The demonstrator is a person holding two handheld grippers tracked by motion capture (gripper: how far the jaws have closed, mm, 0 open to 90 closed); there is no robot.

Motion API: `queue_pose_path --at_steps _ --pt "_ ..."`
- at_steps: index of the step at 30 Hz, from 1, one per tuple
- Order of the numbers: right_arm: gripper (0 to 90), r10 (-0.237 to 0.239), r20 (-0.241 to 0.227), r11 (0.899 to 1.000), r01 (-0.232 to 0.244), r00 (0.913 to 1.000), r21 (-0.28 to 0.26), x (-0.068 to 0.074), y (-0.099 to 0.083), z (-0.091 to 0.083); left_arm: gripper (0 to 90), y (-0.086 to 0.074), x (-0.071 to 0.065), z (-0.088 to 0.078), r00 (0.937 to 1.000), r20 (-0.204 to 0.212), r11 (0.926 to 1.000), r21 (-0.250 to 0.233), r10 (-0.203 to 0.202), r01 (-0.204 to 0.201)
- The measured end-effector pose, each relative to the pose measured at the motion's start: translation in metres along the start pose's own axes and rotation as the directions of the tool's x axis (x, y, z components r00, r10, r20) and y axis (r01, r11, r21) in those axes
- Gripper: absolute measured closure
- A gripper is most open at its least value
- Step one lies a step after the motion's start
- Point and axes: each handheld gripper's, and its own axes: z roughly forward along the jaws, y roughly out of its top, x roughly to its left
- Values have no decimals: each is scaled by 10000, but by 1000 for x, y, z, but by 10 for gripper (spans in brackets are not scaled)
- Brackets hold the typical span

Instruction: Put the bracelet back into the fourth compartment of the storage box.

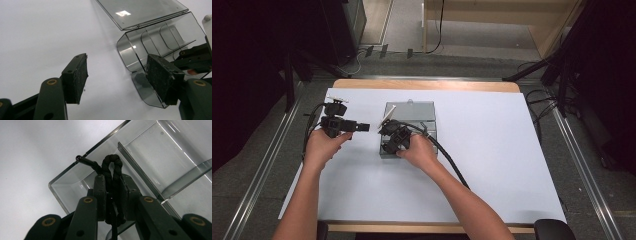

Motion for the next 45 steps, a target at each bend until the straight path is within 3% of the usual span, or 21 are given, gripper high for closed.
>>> queue_pose_path --at_steps 12,23,36,45 --pt "765 73 -88 10000 -73 9999 -8 -1 0 0 354 0 0 0 10000 4 10000 19 34 -34" --pt "697 -71 -148 9999 69 9999 -145 -1 0 -6 354 0 -1 0 10000 26 10000 2 35 -35" --pt "677 -142 -305 9959 114 9994 -898 -1 -4 -30 355 3 -2 -2 10000 0 9999 -117 43 -43" --pt "677 60 -522 9889 -137 9986 -1481 -10 -13 -49 356 5 -5 0 9999 -20 9999 -100 131 -131"
